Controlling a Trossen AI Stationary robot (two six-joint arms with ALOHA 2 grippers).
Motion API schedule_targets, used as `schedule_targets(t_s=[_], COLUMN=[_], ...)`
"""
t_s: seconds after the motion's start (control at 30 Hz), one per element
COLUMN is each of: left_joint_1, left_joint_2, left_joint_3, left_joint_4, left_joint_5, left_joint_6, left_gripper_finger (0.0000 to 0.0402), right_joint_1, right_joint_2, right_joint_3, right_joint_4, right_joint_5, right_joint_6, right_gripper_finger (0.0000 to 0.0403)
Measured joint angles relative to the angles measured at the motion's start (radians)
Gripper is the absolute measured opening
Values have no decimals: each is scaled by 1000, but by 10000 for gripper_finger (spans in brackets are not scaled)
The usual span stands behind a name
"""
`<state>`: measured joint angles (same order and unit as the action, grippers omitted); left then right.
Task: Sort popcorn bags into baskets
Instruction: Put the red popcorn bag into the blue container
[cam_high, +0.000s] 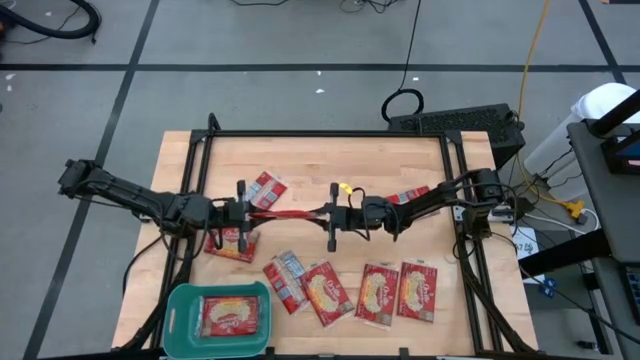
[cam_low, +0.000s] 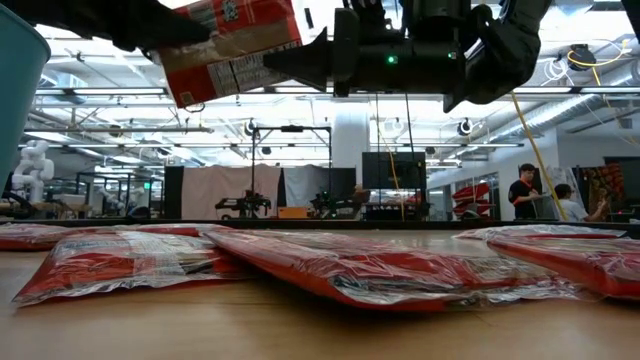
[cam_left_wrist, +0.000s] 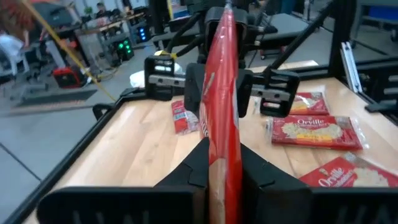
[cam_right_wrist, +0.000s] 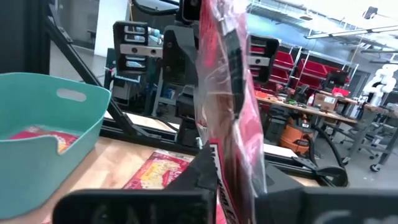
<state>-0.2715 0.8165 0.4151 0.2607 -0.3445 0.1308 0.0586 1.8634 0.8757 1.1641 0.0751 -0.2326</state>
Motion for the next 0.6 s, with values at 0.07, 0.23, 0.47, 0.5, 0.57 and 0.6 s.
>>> schedule_targets(t_s=[0.07,0.23,0.47,0.5,0.57,0.6], left_joint_1=[-13,-42,-50,-50,-50,-50], left_joint_2=[0,0,17,29,62,85], left_joint_3=[9,92,285,311,351,368], left_joint_4=[-3,-99,-350,-375,-418,-442], left_joint_5=[-15,-94,-111,-111,-111,-110], left_joint_6=[36,33,-61,-75,-90,-99], left_gripper_finger=[50,117,187,190,191,190], right_joint_1=[0,3,28,33,43,48], right_joint_2=[0,0,0,0,0,0], right_joint_3=[0,0,0,0,0,0], right_joint_4=[1,-4,-40,-39,-30,-25], right_joint_5=[-1,1,69,80,85,85], right_joint_6=[21,54,67,68,68,68], right_gripper_finger=[25,20,11,12,11,10])
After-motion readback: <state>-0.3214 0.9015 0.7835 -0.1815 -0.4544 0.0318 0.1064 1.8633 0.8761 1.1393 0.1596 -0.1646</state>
